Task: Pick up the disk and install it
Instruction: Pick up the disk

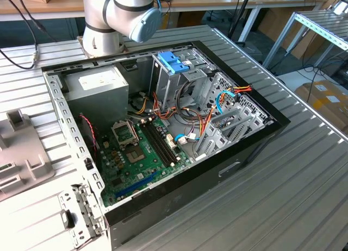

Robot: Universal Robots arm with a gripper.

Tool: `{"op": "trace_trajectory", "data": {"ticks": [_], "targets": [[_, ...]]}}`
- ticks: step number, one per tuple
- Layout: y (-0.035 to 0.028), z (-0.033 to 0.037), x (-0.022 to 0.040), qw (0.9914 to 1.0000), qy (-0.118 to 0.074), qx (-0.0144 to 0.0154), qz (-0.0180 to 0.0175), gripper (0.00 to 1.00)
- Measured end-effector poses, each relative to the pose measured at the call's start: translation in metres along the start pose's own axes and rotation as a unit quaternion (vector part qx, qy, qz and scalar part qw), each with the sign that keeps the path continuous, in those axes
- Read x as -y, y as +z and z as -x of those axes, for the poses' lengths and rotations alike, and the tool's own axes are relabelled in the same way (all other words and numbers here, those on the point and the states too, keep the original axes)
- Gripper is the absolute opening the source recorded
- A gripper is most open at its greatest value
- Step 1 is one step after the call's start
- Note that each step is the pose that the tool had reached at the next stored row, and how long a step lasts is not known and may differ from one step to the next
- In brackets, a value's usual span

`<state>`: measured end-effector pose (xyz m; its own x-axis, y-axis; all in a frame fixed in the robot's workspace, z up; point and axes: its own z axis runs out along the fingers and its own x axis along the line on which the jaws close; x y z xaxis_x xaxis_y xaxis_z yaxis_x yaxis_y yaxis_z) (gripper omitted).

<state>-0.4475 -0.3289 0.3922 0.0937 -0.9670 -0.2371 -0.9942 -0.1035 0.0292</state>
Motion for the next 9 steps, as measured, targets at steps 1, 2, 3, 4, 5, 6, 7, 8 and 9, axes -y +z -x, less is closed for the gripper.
{"op": "trace_trajectory", "data": {"ticks": [1, 2, 3, 4, 5, 6, 7, 8, 9], "targets": [[-0.0007, 0.0002, -0.0001, 1.00000, 0.000, 0.0008, -0.0001, 0.37], [-0.0017, 0.0004, -0.0001, 1.00000, 0.000, 0.0019, -0.0001, 0.37], [-0.0025, 0.0006, -0.0001, 1.00000, 0.000, 0.0028, -0.0002, 0.37], [-0.0031, 0.0008, -0.0001, 0.99999, 0.000, 0.0035, -0.0003, 0.37], [-0.0037, 0.0009, -0.0001, 0.99999, 0.000, 0.0042, -0.0004, 0.37], [-0.0046, 0.0011, -0.0002, 0.99999, 0.000, 0.0051, -0.0005, 0.37], [-0.0053, 0.0013, -0.0002, 0.99998, 0.000, 0.0059, -0.0005, 0.37], [-0.0062, 0.0015, -0.0002, 0.99998, 0.000, 0.0067, -0.0006, 0.37], [-0.0069, 0.0017, -0.0002, 0.99997, 0.000, 0.0073, -0.0006, 0.37]]}}
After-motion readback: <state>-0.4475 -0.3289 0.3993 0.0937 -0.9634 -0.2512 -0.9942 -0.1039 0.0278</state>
